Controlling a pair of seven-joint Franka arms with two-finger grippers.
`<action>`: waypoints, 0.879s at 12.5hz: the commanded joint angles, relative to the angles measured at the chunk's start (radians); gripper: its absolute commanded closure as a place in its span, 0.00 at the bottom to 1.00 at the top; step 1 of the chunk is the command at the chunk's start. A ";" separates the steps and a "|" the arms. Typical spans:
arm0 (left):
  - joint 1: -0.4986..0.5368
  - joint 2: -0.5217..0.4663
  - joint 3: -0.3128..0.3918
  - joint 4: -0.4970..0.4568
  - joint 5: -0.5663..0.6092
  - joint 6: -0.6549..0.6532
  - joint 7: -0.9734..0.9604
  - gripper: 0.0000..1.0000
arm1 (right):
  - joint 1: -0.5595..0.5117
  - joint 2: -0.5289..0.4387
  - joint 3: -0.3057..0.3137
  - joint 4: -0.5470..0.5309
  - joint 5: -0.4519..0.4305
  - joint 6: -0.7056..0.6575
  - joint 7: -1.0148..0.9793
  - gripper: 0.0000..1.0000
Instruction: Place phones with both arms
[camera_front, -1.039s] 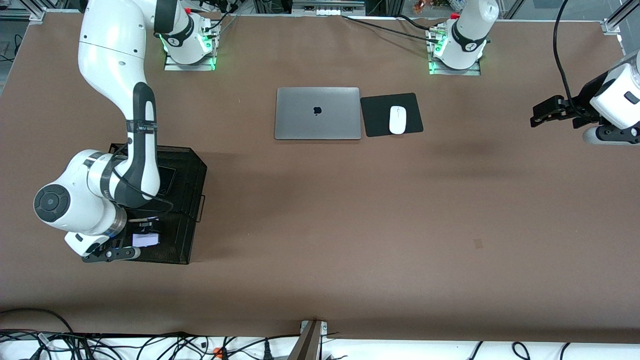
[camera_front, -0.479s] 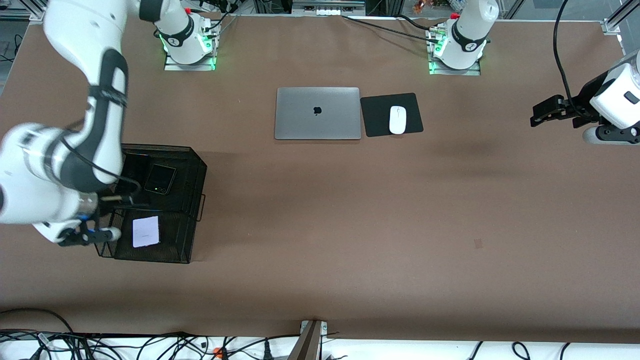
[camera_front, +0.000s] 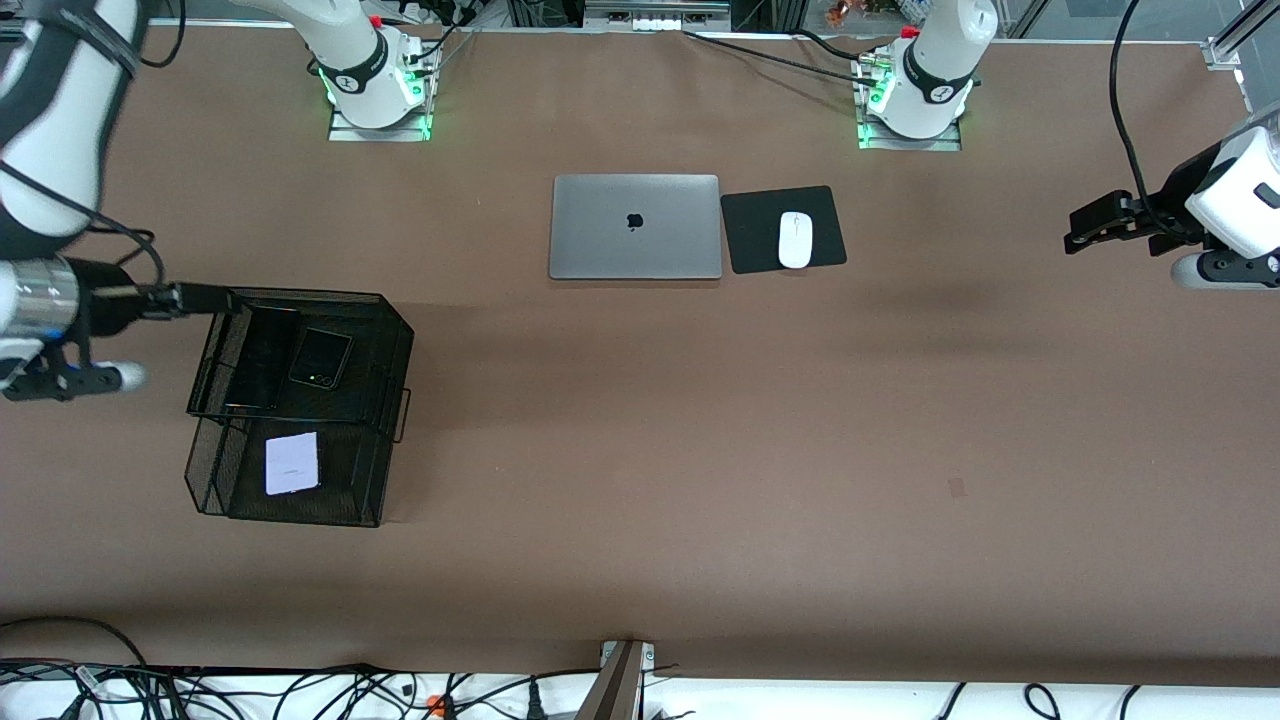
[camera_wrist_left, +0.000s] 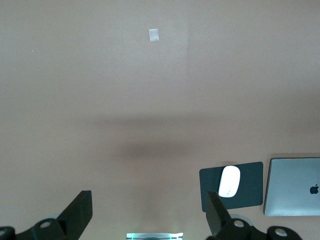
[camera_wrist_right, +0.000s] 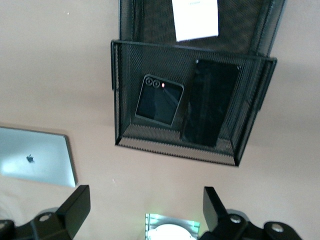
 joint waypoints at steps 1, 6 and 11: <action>-0.005 -0.013 0.004 -0.002 0.020 -0.012 0.011 0.00 | 0.014 -0.030 0.001 -0.028 -0.017 -0.025 0.014 0.00; -0.005 -0.013 0.004 -0.001 0.018 -0.012 0.011 0.00 | -0.012 -0.055 0.086 -0.031 -0.053 -0.025 0.141 0.00; -0.005 -0.014 0.004 -0.001 0.018 -0.012 0.011 0.00 | -0.409 -0.237 0.705 -0.145 -0.354 0.140 0.252 0.00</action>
